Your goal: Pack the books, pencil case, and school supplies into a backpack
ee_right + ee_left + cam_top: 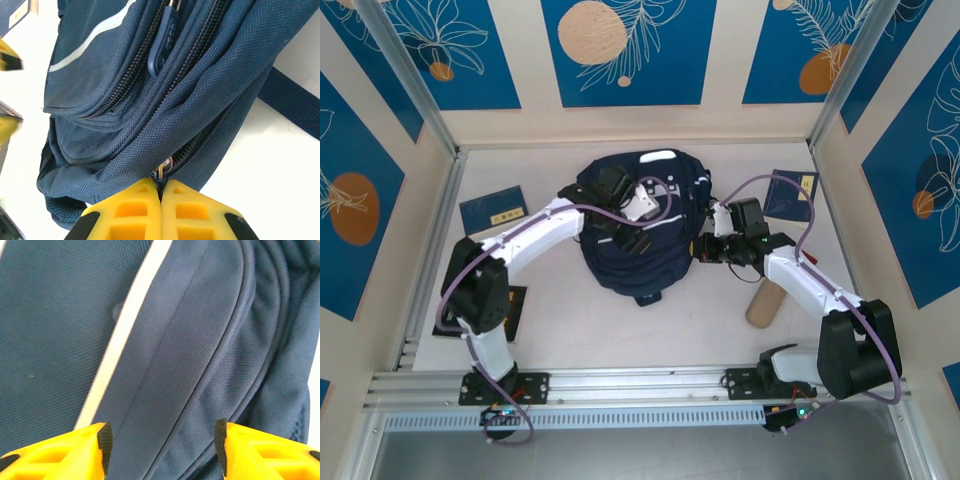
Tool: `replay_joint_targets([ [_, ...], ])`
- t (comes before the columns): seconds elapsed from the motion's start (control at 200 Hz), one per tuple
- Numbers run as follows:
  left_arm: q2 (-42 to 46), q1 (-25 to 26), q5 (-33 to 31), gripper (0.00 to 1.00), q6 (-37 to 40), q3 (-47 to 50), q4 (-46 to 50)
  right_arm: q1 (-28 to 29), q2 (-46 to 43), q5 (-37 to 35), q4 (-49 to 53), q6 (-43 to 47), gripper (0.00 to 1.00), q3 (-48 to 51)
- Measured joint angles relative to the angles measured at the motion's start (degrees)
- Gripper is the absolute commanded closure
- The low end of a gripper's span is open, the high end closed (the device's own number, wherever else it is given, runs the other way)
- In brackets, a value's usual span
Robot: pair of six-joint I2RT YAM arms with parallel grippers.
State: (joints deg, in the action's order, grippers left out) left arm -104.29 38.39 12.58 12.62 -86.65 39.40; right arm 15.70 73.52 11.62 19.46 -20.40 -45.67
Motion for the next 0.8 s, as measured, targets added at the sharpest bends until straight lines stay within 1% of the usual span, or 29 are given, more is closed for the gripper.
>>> replay_joint_targets([
  [0.125, -3.2, 0.5, 0.0, 0.48, 1.4, -0.3, -0.2, -0.2, 0.2, 0.9, 0.2, 0.0, 1.0, -0.7],
  [0.405, -5.7, 1.3, -2.5, 0.63, 3.0, -1.8, -1.1, -0.5, 0.8, 1.3, 0.8, 0.0, 1.0, -1.2],
  [0.585, -5.7, 1.5, -3.2, 0.86, 3.3, -2.0, -1.8, -0.6, 0.8, 1.3, 0.8, 0.0, 1.0, -1.2],
  [0.62, -5.7, 1.5, -3.6, 0.94, 3.2, -2.0, -2.1, -0.6, 0.8, 1.2, 0.8, 0.0, 1.0, -1.2],
  [0.645, -5.7, 1.6, -3.8, 0.97, 3.1, -2.0, -2.4, -0.6, 0.8, 1.2, 0.8, 0.0, 1.0, -1.2],
  [0.715, -5.7, 1.8, -5.2, 0.98, 1.4, -2.3, -2.8, -0.6, 0.8, 1.0, 0.8, 0.0, 1.0, -1.1],
  [0.8, -6.2, 2.1, -8.1, 0.97, -3.3, -4.0, -2.4, -0.6, 0.6, 0.9, 0.1, 0.0, 1.0, -0.7],
])
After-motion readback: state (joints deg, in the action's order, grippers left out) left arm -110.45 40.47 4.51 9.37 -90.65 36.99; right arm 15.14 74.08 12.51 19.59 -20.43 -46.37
